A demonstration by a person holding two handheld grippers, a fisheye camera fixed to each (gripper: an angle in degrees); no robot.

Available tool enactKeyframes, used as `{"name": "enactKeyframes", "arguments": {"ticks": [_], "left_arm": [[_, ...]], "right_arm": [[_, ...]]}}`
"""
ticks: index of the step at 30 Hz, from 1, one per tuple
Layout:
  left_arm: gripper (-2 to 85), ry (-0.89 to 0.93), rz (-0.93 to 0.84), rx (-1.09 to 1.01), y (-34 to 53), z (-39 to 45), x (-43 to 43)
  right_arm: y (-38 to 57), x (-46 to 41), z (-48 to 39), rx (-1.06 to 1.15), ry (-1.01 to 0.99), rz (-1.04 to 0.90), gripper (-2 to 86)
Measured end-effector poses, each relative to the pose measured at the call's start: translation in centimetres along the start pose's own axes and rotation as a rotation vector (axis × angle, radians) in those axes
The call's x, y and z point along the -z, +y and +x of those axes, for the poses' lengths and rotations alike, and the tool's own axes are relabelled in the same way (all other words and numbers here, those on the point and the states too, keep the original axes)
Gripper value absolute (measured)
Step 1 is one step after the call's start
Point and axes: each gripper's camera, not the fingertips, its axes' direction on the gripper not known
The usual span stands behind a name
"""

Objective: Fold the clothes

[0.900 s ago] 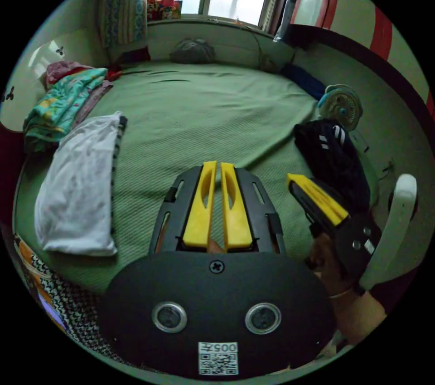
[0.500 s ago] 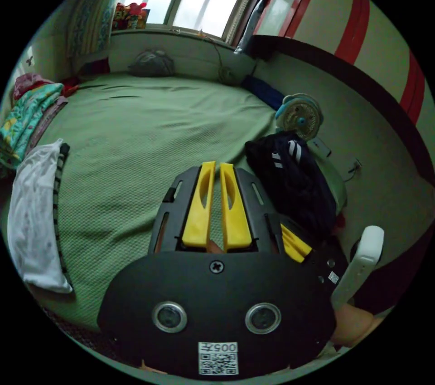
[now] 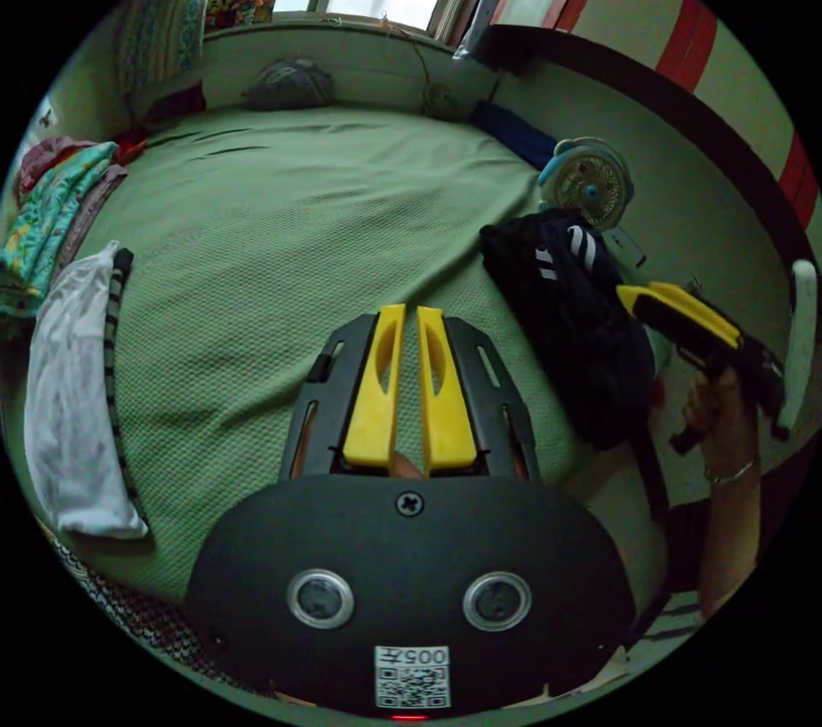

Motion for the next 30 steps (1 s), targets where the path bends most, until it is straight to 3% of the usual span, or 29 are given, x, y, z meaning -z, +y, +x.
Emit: {"name": "enactKeyframes", "arguments": {"ticks": [8, 11, 14, 19, 30], "left_arm": [[3.4, 0.036, -0.022, 0.041, -1.6, -0.6, -2.2], [2.3, 0.065, -0.029, 0.036, -2.3, -0.6, -2.8], [0.7, -0.020, -0.031, 0.049, -2.9, -0.5, -3.4], [-0.4, 0.086, -0.078, 0.078, -3.6, -0.6, -5.1], [-0.5, -0.024, -0.107, 0.068, -4.9, -1.2, -6.7]], "right_arm": [[-4.8, -8.0, -0.4, 0.047, 0.125, -0.228, 16.0], [-5.3, -8.3, 0.2, 0.025, 0.117, -0.190, 13.6], [-5.3, -7.6, 1.7, -0.006, 0.030, -0.124, 10.3], [-6.0, -7.6, 5.9, -0.144, -0.159, -0.110, 4.2], [-10.0, -4.1, 0.1, -0.005, -0.078, 0.037, 2.6]]}}
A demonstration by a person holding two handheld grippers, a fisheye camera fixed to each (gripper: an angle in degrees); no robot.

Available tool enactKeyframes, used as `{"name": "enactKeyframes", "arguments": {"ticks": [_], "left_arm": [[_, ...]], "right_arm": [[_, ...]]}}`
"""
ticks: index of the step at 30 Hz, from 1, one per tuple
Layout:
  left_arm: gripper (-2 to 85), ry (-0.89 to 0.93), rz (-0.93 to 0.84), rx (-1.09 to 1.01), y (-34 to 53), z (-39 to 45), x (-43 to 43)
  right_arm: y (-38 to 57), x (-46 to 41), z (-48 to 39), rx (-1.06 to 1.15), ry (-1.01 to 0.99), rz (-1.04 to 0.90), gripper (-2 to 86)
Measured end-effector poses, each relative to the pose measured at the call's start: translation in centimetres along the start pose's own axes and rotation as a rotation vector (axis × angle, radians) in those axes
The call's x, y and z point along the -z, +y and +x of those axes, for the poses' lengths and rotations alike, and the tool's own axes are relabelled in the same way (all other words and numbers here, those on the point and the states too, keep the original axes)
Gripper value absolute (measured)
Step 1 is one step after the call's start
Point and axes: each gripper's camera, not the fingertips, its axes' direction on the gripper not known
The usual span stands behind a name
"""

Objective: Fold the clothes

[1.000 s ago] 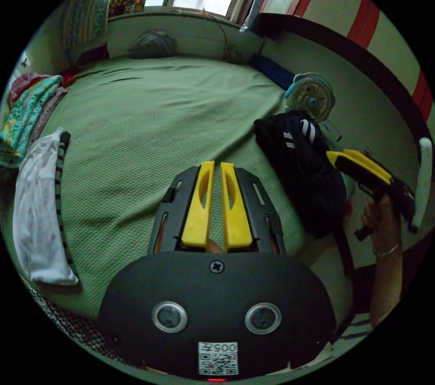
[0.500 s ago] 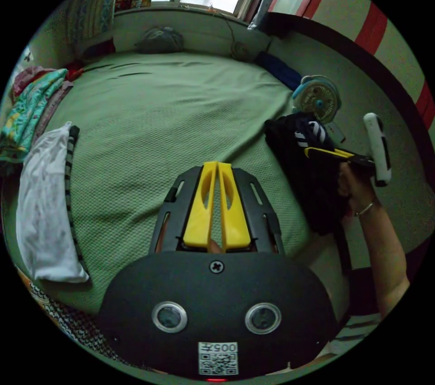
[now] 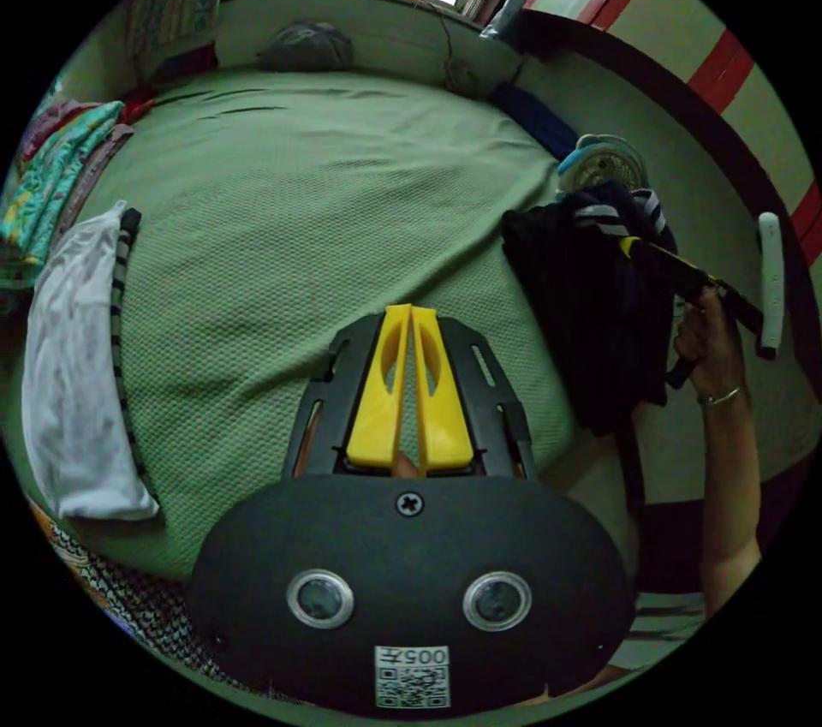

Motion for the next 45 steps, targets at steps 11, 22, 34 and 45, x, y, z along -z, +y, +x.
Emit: {"name": "enactKeyframes", "arguments": {"ticks": [11, 22, 34, 45], "left_arm": [[-0.7, -0.069, -0.033, 0.143, -0.1, -5.5, 0.2], [-0.7, -0.189, -0.075, 0.208, 0.4, -9.8, 0.1], [-0.7, -0.061, -0.066, 0.243, 2.4, -10.9, -0.4], [-0.7, -0.163, 0.013, 0.308, 4.7, -11.2, 0.6]], "right_arm": [[-9.1, -6.0, -21.6, 0.134, -0.168, -0.075, 4.4], [-4.2, -8.3, -19.1, 0.020, -0.175, -0.027, 8.2], [-3.5, -17.1, -18.3, -0.022, -0.201, -0.146, 4.1], [0.0, -13.1, -19.7, 0.002, -0.161, -0.303, 4.5]]}}
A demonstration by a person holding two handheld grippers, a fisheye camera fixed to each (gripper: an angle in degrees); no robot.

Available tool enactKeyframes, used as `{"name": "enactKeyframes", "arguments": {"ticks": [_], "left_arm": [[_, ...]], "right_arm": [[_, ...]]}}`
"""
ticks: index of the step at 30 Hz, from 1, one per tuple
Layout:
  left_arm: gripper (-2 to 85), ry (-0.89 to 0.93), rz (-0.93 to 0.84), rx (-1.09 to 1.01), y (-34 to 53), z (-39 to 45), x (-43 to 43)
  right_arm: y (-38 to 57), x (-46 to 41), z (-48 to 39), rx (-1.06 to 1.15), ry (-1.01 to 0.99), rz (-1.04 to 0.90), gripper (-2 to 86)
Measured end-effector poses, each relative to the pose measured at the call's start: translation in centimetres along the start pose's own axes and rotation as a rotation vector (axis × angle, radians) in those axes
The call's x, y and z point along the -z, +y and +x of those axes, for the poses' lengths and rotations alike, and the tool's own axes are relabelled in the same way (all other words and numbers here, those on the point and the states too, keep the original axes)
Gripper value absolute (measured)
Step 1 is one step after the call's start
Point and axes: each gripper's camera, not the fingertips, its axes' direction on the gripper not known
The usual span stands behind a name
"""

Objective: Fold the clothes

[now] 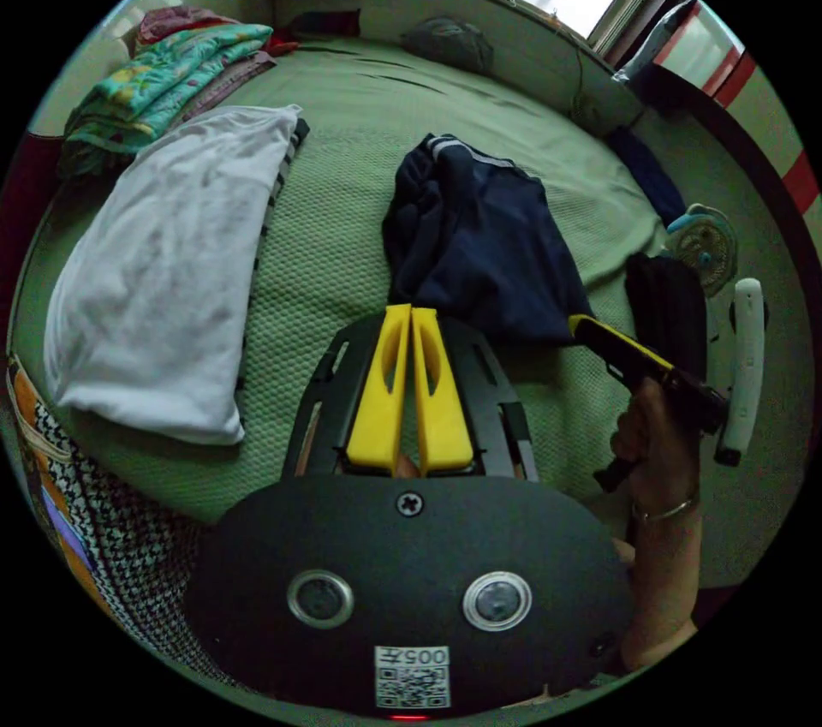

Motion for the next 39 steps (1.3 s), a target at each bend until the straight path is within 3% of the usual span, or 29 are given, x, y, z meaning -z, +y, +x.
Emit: {"name": "enactKeyframes", "arguments": {"ticks": [5, 10, 14, 19, 39], "left_arm": [[-0.7, 0.001, 0.061, -0.049, 1.1, 1.0, 1.6], [-0.7, 0.005, 0.037, -0.130, 1.1, 2.4, 1.6], [-0.7, -0.078, 0.058, -0.169, -0.1, 3.2, 1.4], [-0.7, -0.037, 0.038, -0.129, -1.5, 2.8, 1.1], [-0.7, -0.028, -0.021, -0.122, -0.6, 2.8, -0.6]], "right_arm": [[2.3, 2.4, -0.3, -0.034, -0.047, 0.111, 5.4], [1.8, 2.1, -4.6, 0.041, -0.045, 0.143, 0.7], [-0.4, 1.3, -5.7, 0.061, -0.146, 0.145, -0.7], [-3.0, -0.1, -6.6, 0.102, -0.139, 0.104, -1.0], [0.3, 0.5, -9.0, 0.070, -0.150, 0.091, -1.0]]}}
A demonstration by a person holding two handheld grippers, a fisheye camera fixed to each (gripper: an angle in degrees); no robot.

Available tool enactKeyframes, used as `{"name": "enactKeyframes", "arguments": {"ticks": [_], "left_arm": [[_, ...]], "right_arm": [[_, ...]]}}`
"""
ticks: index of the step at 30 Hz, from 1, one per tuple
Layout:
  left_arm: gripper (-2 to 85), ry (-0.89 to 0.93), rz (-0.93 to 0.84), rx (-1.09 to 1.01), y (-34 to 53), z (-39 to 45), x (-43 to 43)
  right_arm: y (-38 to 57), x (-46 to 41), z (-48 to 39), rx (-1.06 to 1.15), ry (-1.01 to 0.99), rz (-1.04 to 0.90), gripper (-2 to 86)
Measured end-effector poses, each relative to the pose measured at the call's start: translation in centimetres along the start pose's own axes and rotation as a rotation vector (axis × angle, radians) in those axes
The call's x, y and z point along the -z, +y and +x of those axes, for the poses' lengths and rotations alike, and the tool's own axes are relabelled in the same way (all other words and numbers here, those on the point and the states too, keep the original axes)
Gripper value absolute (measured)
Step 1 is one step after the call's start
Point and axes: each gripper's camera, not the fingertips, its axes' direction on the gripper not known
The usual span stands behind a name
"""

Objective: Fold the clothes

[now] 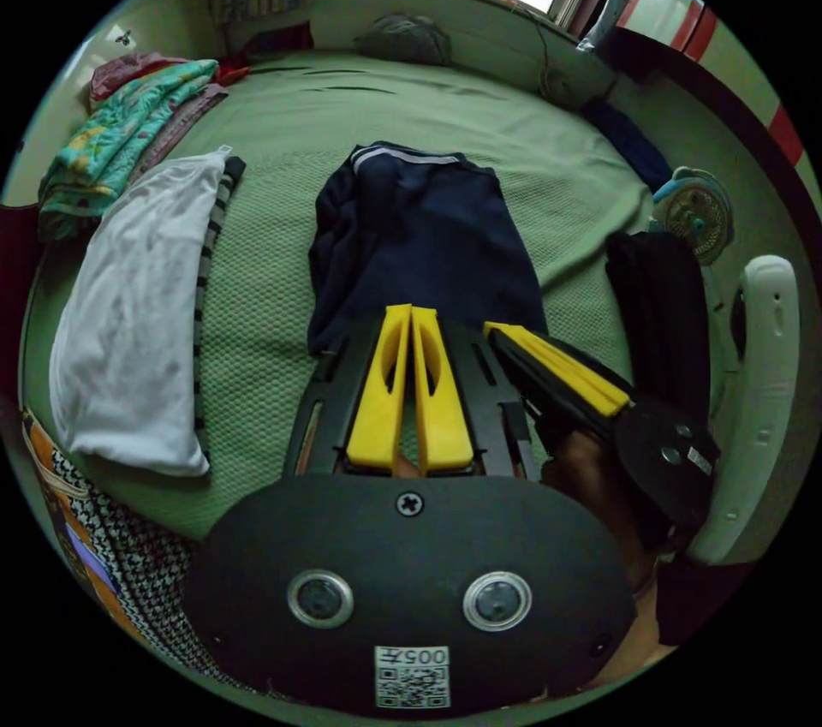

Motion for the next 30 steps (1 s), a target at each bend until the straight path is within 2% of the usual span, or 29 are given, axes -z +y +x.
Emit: {"name": "enactKeyframes", "arguments": {"ticks": [5, 12, 18, 25, 30], "left_arm": [[-0.6, -0.021, 0.016, -0.002, 0.0, -1.3, 0.2], [-0.7, -0.013, 0.057, 0.046, 0.0, -3.6, 0.9], [-0.7, -0.100, 0.044, 0.064, 0.1, -5.4, 0.3], [-0.7, -0.101, 0.062, 0.044, 0.8, -6.7, 0.9], [-0.7, -0.041, 0.068, 0.107, 0.9, -8.7, 1.0]], "right_arm": [[0.1, 0.0, -0.3, 0.000, -0.028, -0.010, -1.0], [0.0, -0.2, -2.5, 0.067, 0.075, 0.023, -0.9], [0.4, 0.1, -3.6, 0.080, 0.008, 0.038, -0.9], [1.1, 0.6, -4.7, 0.092, -0.034, 0.059, -0.9], [1.5, 0.6, -5.9, 0.148, -0.057, 0.082, -0.9]]}}
